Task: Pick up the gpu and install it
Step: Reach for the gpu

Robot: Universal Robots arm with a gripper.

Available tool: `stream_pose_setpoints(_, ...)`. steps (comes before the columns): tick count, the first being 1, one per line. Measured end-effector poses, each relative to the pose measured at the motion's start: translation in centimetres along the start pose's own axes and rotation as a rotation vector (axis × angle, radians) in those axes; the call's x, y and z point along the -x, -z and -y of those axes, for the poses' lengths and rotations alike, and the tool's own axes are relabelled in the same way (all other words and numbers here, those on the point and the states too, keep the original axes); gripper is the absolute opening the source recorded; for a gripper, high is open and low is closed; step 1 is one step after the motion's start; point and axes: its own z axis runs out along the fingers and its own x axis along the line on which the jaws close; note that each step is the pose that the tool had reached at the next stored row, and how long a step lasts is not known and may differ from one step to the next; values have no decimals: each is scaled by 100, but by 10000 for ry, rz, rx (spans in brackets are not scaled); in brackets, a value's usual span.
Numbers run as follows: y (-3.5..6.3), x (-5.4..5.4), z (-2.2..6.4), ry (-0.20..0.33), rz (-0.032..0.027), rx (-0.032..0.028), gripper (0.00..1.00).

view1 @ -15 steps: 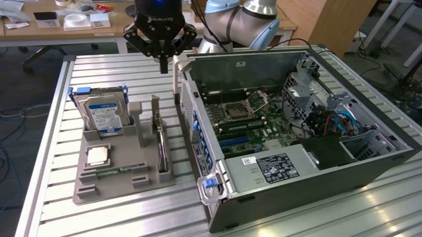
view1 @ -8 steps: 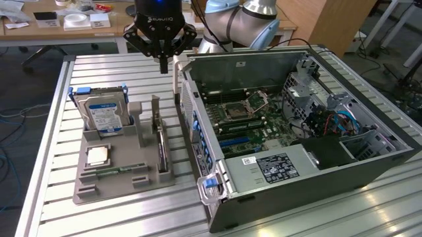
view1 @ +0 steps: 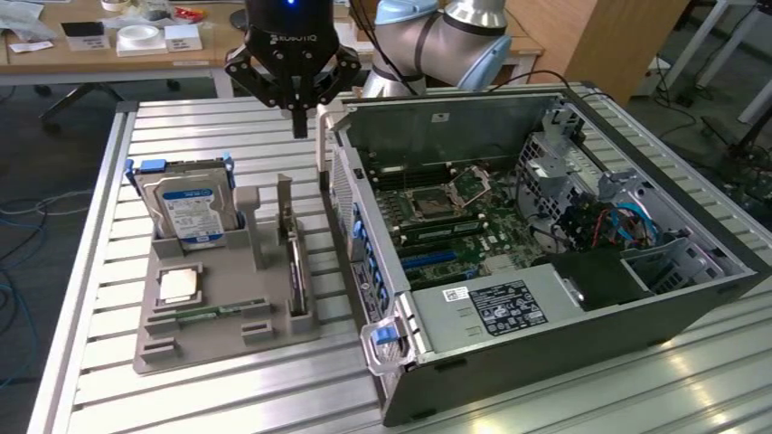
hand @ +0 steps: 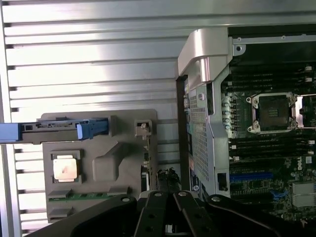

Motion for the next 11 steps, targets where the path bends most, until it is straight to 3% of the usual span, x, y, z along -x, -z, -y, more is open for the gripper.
stream_pose_setpoints(11, 1, 0, 27, 1, 0, -1, 11)
